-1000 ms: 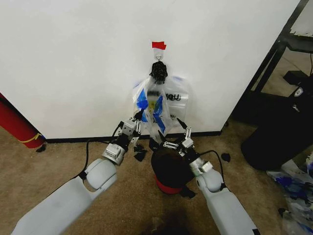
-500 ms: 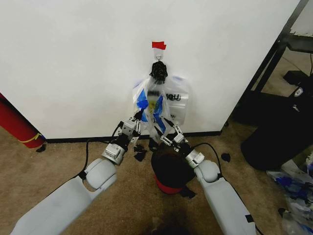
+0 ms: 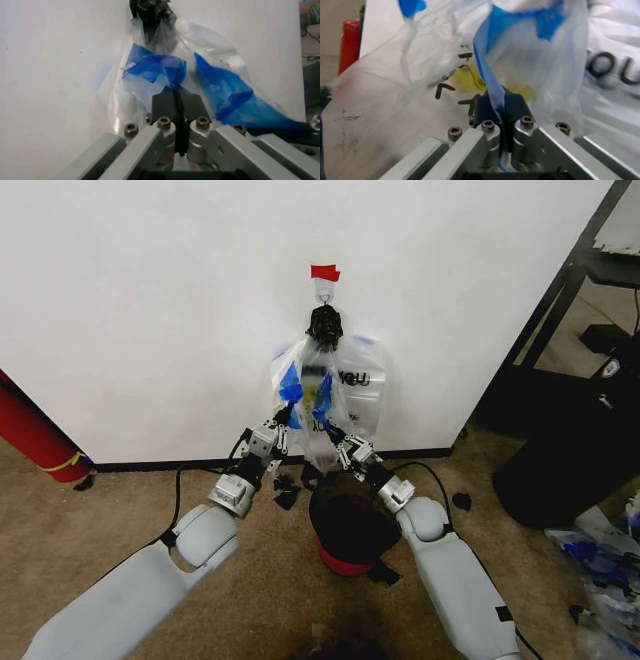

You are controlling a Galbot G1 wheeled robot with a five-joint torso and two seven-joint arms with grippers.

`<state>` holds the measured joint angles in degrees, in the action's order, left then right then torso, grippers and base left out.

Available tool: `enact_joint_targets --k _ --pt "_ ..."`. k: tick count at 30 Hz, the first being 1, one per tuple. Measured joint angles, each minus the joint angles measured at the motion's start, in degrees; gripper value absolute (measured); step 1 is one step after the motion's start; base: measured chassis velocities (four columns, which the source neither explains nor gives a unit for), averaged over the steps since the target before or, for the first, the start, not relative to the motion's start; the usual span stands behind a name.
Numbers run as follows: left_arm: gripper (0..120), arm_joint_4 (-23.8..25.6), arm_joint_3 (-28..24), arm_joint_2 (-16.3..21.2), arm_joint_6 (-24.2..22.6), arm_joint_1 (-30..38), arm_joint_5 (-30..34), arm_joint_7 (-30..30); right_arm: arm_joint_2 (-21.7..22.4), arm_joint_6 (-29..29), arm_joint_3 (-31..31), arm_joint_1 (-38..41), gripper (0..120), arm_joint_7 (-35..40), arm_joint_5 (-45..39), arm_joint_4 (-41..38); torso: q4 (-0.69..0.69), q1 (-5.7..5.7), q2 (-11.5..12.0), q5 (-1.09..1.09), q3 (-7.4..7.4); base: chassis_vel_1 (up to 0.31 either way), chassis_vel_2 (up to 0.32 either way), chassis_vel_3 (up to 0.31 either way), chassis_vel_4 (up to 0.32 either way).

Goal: Pick up the garbage bag from the wall and place it over the trash bin.

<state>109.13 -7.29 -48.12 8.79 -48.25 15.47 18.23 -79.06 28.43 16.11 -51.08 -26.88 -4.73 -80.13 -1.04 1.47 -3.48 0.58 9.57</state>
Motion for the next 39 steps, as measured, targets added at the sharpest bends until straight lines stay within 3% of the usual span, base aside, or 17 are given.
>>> enact_joint_targets --k 6,13,27,39 --pt "0 1.48 1.46 0.00 0.24 -2.02 -0.80 -0.05 0.96 -0.33 -0.19 -4.25 0 4.08 -10.71 -5.43 -0.01 0.00 0.00 0.00 0.00 0.000 0.000 0.000 0.000" --pt "0 3.82 6.77 -1.20 2.26 -9.34 -2.69 -0.91 -0.40 3.89 0.50 -10.62 0 4.53 -26.30 -14.50 0.00 -0.01 0.00 0.00 -0.01 0.000 0.000 0.000 0.000" --pt "0 11.11 13.43 -2.19 3.48 -21.26 -3.85 -1.03 0.84 7.15 4.29 -22.78 0 0.98 -24.74 -25.89 0.00 -0.01 -0.01 0.01 -0.01 0.000 0.000 0.000 0.000" --pt "0 16.92 15.75 -1.48 4.11 -24.54 -4.14 -0.88 5.30 9.52 8.70 -30.15 0 -3.41 -24.25 -30.91 0.00 -0.01 -0.01 -0.01 -0.01 0.000 0.000 0.000 0.000"
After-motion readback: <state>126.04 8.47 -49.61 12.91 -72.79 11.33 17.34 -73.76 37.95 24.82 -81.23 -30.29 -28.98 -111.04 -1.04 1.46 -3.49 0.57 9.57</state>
